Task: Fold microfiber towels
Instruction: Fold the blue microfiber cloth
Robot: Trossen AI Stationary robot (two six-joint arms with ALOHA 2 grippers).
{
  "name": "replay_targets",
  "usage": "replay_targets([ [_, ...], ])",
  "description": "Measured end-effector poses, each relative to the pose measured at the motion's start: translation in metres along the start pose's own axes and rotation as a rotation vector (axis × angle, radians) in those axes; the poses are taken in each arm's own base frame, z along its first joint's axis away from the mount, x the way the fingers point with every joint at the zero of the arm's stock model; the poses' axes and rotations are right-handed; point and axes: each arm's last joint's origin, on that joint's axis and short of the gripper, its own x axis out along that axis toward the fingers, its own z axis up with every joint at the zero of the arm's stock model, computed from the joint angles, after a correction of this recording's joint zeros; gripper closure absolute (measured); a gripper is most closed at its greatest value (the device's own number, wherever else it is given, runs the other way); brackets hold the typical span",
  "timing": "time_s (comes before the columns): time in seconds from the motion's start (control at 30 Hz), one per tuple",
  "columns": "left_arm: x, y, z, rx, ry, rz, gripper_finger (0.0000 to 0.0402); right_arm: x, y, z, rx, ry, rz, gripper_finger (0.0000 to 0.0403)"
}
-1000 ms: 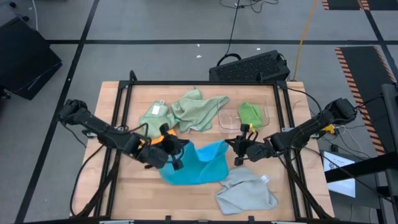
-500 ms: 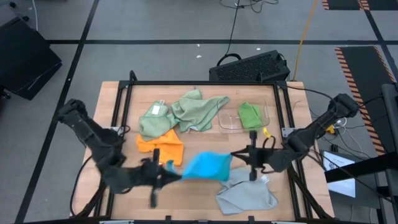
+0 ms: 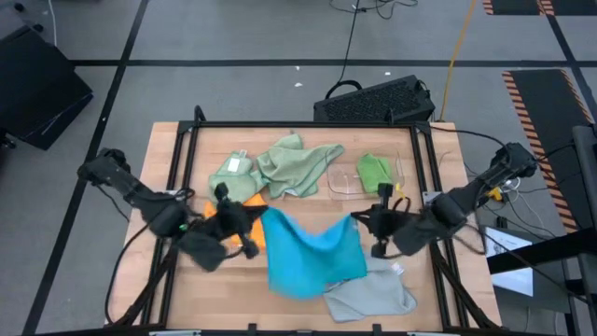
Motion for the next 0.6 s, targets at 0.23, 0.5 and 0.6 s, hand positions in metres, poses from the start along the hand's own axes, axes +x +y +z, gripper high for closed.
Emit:
replay_targets([
  [0.23, 0.048, 0.020, -0.079, -0.078, 0.342, 0.075, 0.0399, 0.048, 0.010, -0.059, 0.022, 0.064, -0.059, 0.0403],
  [0.5, 0.037, -0.014, -0.108, -0.232, 0.368, -0.262, 0.0399, 0.065, 0.019, -0.080, 0.062, 0.002, 0.115, 0.0403],
  [0.6, 0.013, -0.041, -0.091, -0.295, 0.222, -0.509, 0.0399, 0.060, 0.024, -0.070, 0.065, -0.039, 0.194, 0.0403],
])
